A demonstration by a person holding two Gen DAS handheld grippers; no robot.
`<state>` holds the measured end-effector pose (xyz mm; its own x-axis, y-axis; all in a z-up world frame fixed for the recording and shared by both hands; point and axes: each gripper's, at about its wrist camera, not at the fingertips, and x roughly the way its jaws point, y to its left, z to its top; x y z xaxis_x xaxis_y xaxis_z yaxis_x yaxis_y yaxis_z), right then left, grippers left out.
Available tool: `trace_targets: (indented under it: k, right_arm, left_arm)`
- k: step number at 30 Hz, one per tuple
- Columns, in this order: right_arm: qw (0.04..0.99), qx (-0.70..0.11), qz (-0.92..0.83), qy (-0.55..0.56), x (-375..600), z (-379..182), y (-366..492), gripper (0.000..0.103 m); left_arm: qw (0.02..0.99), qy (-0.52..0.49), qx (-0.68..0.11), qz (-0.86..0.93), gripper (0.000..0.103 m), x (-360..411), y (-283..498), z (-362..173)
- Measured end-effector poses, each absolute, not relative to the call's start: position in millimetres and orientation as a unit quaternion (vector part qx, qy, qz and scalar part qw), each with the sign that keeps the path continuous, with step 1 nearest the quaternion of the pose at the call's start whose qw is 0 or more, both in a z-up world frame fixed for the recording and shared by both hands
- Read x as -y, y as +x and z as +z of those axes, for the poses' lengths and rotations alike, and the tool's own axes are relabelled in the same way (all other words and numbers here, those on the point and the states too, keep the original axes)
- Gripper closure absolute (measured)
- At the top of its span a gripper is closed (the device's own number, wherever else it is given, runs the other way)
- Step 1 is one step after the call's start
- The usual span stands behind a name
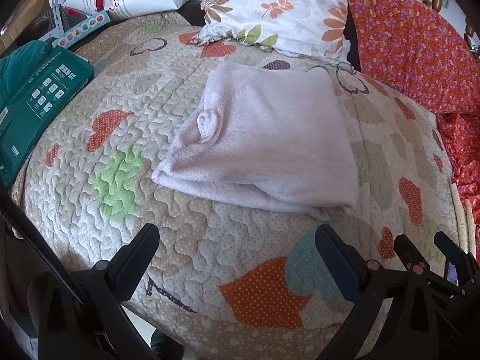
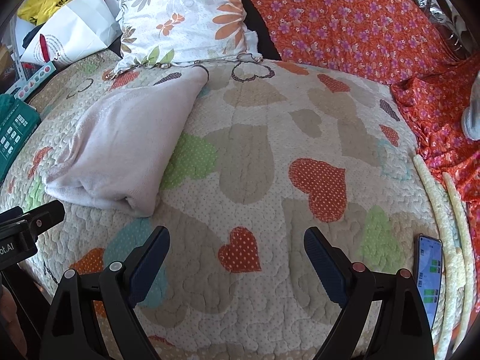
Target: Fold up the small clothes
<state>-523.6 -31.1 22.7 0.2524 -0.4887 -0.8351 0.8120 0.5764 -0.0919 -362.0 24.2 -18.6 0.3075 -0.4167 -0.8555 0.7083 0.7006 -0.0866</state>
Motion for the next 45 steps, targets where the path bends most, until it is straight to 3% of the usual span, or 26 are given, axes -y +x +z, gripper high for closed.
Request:
trace_targets:
  k: [23, 45]
  right_arm:
    - [0.778, -0.43, -0.425, 0.171, -4.8, 37.6, -531.3, 0.009]
    - [0.768, -0.445, -0.425, 0.175, 0.1, 21.0, -532.8, 0.009]
  left_arm:
    - [0.798, 0.119, -0.45, -0.383, 0.0, -60.8, -378.6, 1.8]
    - [0.787, 0.14, -0.465, -0.381, 0.0, -49.0, -381.3, -18.2]
